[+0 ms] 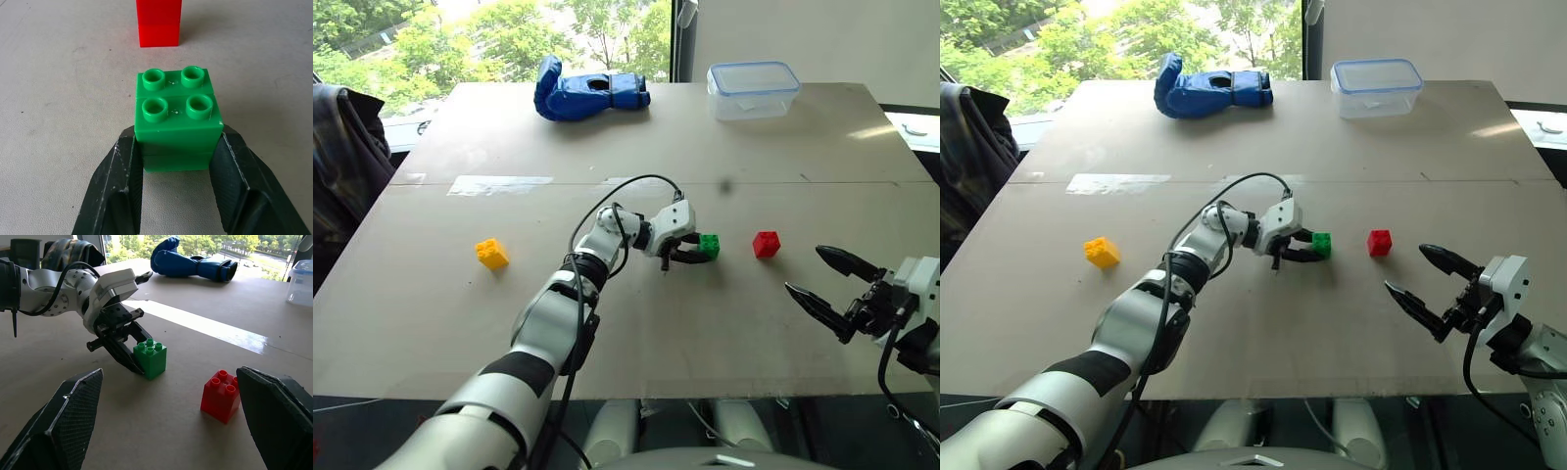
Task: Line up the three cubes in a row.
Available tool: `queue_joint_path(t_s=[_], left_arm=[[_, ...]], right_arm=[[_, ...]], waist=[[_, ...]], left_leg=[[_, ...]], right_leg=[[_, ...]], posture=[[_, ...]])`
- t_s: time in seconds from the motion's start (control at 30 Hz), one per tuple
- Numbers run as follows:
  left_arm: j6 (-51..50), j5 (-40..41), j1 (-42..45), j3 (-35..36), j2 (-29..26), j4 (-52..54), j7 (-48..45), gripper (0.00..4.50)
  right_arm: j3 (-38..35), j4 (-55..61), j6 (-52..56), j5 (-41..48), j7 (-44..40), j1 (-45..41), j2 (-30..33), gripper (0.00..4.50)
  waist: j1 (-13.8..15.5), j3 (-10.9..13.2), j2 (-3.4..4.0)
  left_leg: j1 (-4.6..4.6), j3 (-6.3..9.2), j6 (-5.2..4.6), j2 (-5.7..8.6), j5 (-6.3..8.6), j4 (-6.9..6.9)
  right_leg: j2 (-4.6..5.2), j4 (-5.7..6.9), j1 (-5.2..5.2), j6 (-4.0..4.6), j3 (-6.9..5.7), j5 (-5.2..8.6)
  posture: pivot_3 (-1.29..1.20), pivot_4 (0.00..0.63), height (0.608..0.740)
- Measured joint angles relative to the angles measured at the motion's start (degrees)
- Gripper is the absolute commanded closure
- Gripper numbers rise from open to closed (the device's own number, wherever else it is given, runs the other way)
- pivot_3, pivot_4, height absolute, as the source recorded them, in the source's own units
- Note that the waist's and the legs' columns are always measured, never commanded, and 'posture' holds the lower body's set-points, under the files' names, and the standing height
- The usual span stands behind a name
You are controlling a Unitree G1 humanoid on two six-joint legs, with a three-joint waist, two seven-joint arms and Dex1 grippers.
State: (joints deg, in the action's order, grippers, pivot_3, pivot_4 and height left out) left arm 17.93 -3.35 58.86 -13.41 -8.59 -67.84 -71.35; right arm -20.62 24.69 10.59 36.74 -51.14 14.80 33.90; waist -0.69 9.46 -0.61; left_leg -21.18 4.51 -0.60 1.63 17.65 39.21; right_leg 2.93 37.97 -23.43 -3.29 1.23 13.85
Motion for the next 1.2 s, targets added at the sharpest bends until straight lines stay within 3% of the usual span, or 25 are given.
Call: queue_joint_path(t_s=[0.1, 0.13, 1.2], left_arm=[[0.51, -0.22, -0.01, 0.05, 0.16, -0.25, 0.65, 0.21], [0.86, -0.57, -0.01, 0.05, 0.16, -0.3, 1.21, 0.1], [2.57, -2.22, 1.02, 1.74, -1.3, -2.78, 4.82, 0.1]], right_arm=[[0.0, -0.05, -0.41, -0.21, -0.16, 0.06, -0.12, 0.0], [0.0, -0.07, -0.68, -0.25, -0.21, 0.06, -0.16, 0.0], [0.48, -1.02, -1.99, -0.3, -1.1, 0.05, -0.56, 0.0]], waist=[[-0.01, 0.0, 0.0], [-0.01, 0.0, 0.0], [-0.09, 0.0, 0.01]], left_leg=[[0.01, 0.0, 0.0, 0.0, 0.0, 0.0], [0.01, 0.0, 0.0, 0.0, 0.0, 0.0], [0.05, -0.02, 0.0, 0.0, 0.0, 0.01]], right_leg=[[0.0, 0.01, 0.0, 0.0, 0.0, 0.0], [0.0, 0.01, 0.0, 0.0, 0.0, 0.0], [0.0, 0.06, 0.0, 0.0, 0.02, 0.0]], posture=[[0.0, 0.15, 0.74], [0.0, 0.15, 0.74], [0.0, 0.15, 0.74]])
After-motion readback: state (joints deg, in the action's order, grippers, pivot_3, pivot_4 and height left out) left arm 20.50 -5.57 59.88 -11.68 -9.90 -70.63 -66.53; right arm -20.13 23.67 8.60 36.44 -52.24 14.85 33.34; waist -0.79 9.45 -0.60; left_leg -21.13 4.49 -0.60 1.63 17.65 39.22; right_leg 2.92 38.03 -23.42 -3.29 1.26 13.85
